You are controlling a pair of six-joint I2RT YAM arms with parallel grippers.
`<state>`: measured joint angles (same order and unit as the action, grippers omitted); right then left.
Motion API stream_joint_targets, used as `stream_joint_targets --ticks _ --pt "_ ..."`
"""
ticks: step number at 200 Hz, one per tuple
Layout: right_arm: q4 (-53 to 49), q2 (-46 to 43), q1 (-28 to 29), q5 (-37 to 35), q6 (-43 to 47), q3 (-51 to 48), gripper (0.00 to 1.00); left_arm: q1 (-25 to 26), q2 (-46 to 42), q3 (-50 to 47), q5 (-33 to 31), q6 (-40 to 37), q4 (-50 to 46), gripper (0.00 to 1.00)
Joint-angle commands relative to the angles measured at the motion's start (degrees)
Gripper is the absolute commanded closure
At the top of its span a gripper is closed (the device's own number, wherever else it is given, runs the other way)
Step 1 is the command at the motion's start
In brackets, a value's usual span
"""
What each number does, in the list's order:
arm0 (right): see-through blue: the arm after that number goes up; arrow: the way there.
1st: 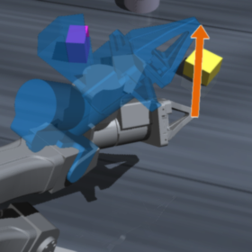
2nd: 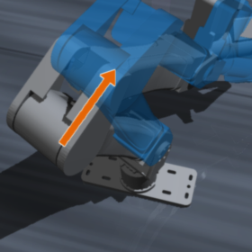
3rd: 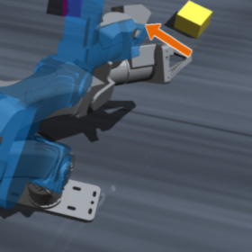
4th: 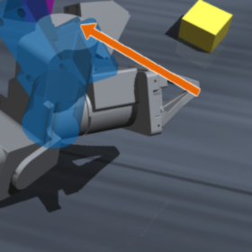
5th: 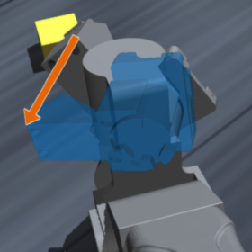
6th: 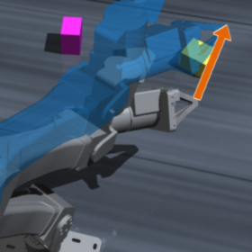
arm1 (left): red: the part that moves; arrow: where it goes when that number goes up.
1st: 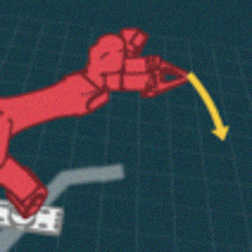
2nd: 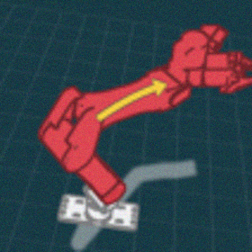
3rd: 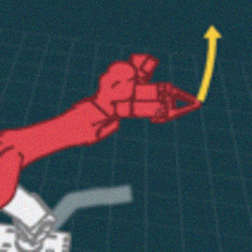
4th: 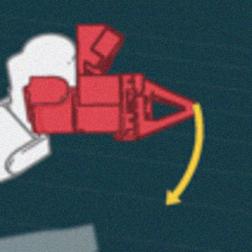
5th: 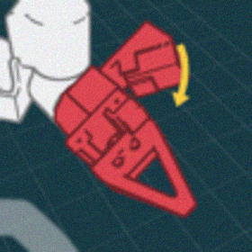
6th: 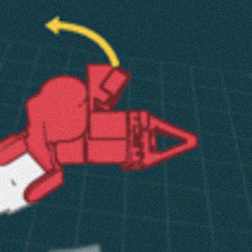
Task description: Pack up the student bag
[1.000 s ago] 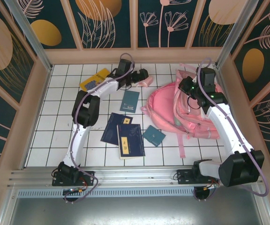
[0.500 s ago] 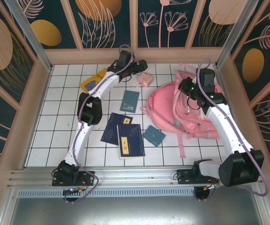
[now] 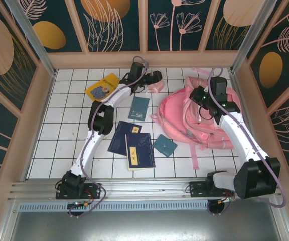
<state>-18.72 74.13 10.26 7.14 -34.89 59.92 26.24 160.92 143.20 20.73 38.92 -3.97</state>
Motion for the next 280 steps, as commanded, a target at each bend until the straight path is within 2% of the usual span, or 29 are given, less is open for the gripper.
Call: stream_joint_targets --ticks 1,24,62,95,136,161,194,224,247,280 --pt "-0.6 4.9 1.2 -7.1 -0.8 -1.6 1.00 0.7 0.9 0.9 3.2 1.1 4.5 0.02" --pt "-0.6 14.0 4.6 -9.5 -1.9 1.7 1.00 0.7 0.9 0.0 4.2 1.9 5.2 0.02" --pt "0.8 26.1 4.8 -10.4 -2.9 8.3 1.00 0.7 0.7 -1.7 9.4 3.9 7.1 0.01" --pt "1.9 34.7 4.1 -5.7 0.1 14.3 1.00 0.9 -0.5 -5.5 15.9 6.7 10.7 0.01" --pt "3.5 40.6 2.9 -2.8 0.8 17.5 1.00 2.2 -3.1 -12.3 21.6 9.3 14.6 0.01" --pt "4.2 43.1 2.6 1.2 3.7 19.3 1.00 2.4 -6.8 -18.2 21.0 9.6 17.0 0.02" --pt "4.1 44.4 3.6 4.4 7.1 20.7 1.00 2.4 -8.9 -20.9 22.2 12.2 18.0 0.01" --pt "2.9 43.9 3.8 3.9 8.6 21.1 1.00 2.4 -18.2 -36.7 21.4 14.8 24.6 0.01" --pt "2.7 43.3 3.6 4.2 8.5 20.8 1.00 2.4 -26.9 -51.1 17.9 15.5 29.4 0.01" --pt "2.5 43.0 3.6 4.6 7.6 21.0 1.00 2.4 -35.0 -65.7 14.2 18.2 32.7 0.02"
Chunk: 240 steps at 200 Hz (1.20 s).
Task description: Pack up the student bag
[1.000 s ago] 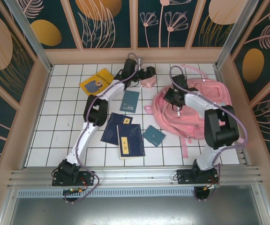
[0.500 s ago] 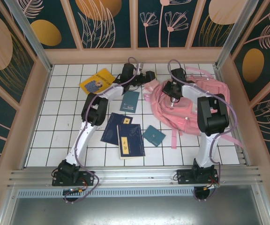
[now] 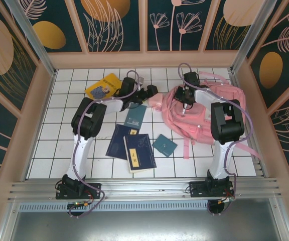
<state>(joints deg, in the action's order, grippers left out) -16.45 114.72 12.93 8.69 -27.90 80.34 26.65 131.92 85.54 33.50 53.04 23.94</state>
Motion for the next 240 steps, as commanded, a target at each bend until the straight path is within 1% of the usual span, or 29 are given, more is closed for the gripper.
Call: stream_joint_targets --ticks 1,8,14,20,38,52,63,75,85,94,105,121,134,149,164,175,187,201,240 --pt "0.2 2.4 1.0 3.0 0.7 0.6 1.00 2.1 -6.3 -8.3 1.5 4.1 4.8 0.02" --pt "-0.3 2.5 1.0 2.1 0.6 0.8 1.00 2.0 -8.0 -9.9 0.6 3.1 3.3 0.02" --pt "-0.9 2.3 1.0 1.0 0.5 0.9 1.00 2.0 -9.9 -10.4 -0.8 0.3 0.1 0.02" --pt "-1.5 2.0 1.0 0.0 0.5 0.9 1.00 2.0 -12.0 -10.2 -3.7 -3.2 -4.4 0.02" --pt "-2.4 0.2 1.0 -1.7 0.2 -0.1 1.00 2.0 -17.0 -6.6 -13.0 -16.9 -18.2 0.01" --pt "-1.9 -2.5 1.1 -1.9 0.1 -1.8 1.00 2.0 -18.4 -1.7 -18.7 -26.2 -26.5 0.02" --pt "-1.6 -4.8 1.0 -2.3 -0.3 -3.1 1.00 2.0 -18.5 1.4 -19.9 -32.9 -29.7 0.01" --pt "-1.5 -7.3 1.1 -2.8 -0.8 -4.7 1.00 2.0 -17.5 4.6 -18.7 -39.7 -31.7 0.02" --pt "-1.1 -9.6 1.0 -3.1 -1.2 -6.2 1.00 2.0 -15.8 7.5 -18.6 -43.1 -33.3 0.01" --pt "-0.9 -11.4 1.1 -3.0 -1.5 -7.6 1.00 1.9 -13.3 11.5 -19.8 -44.8 -36.2 0.01" --pt "-0.9 -13.7 1.1 -3.1 -1.9 -9.3 1.00 1.9 -9.7 16.6 -21.2 -45.2 -39.6 0.01" --pt "-1.5 -17.1 1.1 -3.1 -2.3 -11.8 1.00 1.8 -4.7 23.7 -19.5 -46.7 -45.6 0.01" --pt "-1.5 -20.3 1.2 -3.2 -2.5 -14.1 1.00 1.8 -2.4 26.9 -20.0 -49.1 -48.6 0.01" --pt "-1.4 -24.0 1.1 -3.7 -2.6 -16.6 1.00 1.8 -2.0 26.3 -19.8 -53.5 -48.6 0.01" --pt "-1.8 -27.1 1.1 -4.1 -2.5 -18.1 1.00 1.6 -1.7 25.3 -19.2 -55.2 -46.9 0.02" --pt "-2.4 -29.4 1.2 -4.3 -2.3 -18.9 1.00 1.4 -0.7 25.8 -16.0 -55.0 -46.3 0.01" --pt "-3.3 -31.7 1.1 -4.7 -2.0 -19.4 1.00 1.4 1.3 28.4 -12.3 -54.7 -48.3 0.02" --pt "-4.4 -34.3 1.1 -5.6 -1.6 -19.7 1.00 1.4 2.8 29.7 -10.9 -54.0 -50.1 0.01" --pt "-5.6 -38.4 0.8 -4.3 -1.7 -20.0 1.00 1.4 0.4 21.5 -9.0 -51.4 -46.8 0.01"
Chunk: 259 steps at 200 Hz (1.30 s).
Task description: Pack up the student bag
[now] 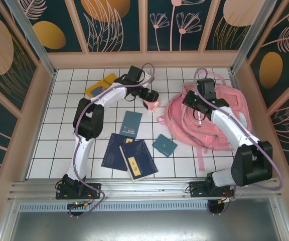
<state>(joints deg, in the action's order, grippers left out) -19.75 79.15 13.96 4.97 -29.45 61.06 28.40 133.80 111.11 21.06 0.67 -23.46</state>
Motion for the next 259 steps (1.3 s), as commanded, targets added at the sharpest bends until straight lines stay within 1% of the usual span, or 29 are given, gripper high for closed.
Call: stream_joint_targets --ticks 1,27,49,83,94,114,135,155,170,188,202,225,259 --pt "-2.3 -2.9 -0.3 -0.6 -0.2 -0.7 1.00 -0.4 -1.5 -4.3 3.5 1.1 0.7 0.01" --pt "-2.3 -3.5 -0.3 -0.1 -0.3 -0.8 1.00 -0.3 -5.0 -11.0 5.4 3.5 4.3 0.02" --pt "-1.8 -3.5 -0.3 0.7 -0.5 -1.1 1.00 0.0 -7.7 -15.5 3.1 3.4 5.8 0.02" --pt "-0.4 -3.2 -0.3 1.9 -0.8 -2.2 1.00 1.0 -9.7 -17.8 -4.6 3.0 7.5 0.02" --pt "-0.3 -3.1 -0.3 2.1 -0.8 -2.3 1.00 1.2 -9.9 -17.8 -8.2 2.4 8.4 0.01" --pt "-0.5 -3.2 -0.3 2.3 -0.7 -2.4 1.00 1.4 -10.3 -17.5 -10.7 0.1 10.0 0.02" --pt "-0.9 -3.7 -0.3 1.5 -0.4 -2.5 1.00 1.6 -9.3 -15.6 -10.0 -2.9 9.5 0.02" --pt "-1.1 -3.8 -0.5 1.2 -0.2 -2.6 1.00 2.3 -8.9 -14.6 -9.3 -7.4 9.4 0.02" --pt "-1.0 -3.8 -0.6 1.4 -0.2 -2.7 1.00 2.5 -8.2 -13.1 -7.6 -10.6 8.0 0.02" --pt "-0.8 -3.7 -0.7 1.6 -0.3 -2.7 1.00 2.5 -6.3 -10.4 -7.0 -12.8 5.7 0.02" --pt "-0.9 -3.5 -0.7 1.7 -0.3 -2.5 1.00 2.5 -4.9 -8.5 -6.6 -13.9 3.9 0.01" --pt "-0.9 -3.4 -0.9 1.7 -0.2 -2.4 1.00 2.5 -3.9 -8.5 -5.7 -14.1 3.9 0.02" --pt "-0.4 -3.0 -1.2 2.1 -0.3 -2.9 1.00 2.5 -2.9 -9.0 -4.8 -13.4 3.9 0.06"
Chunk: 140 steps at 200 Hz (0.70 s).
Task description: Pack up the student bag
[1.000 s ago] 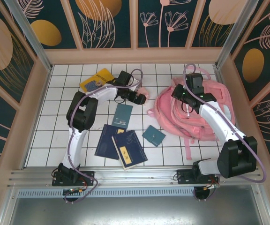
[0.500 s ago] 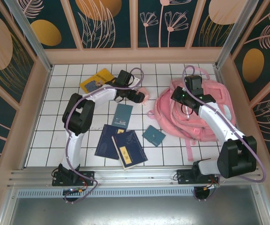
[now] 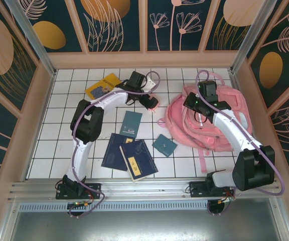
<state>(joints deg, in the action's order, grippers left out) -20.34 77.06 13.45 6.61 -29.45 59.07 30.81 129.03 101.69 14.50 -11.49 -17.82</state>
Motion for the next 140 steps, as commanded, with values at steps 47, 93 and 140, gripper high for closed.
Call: stream_joint_targets --ticks 47,93,140 --pt "0.9 -0.8 -0.8 0.8 -0.7 -1.8 1.00 0.1 3.8 0.8 2.2 -0.5 -1.2 0.16" --pt "1.1 -0.7 -1.0 0.9 -0.9 -2.0 1.00 0.2 4.8 1.4 1.7 0.4 -0.2 0.32" --pt "1.3 -0.5 -1.1 1.6 -1.5 -2.5 1.00 0.3 3.1 -2.1 2.6 1.7 3.9 0.59"
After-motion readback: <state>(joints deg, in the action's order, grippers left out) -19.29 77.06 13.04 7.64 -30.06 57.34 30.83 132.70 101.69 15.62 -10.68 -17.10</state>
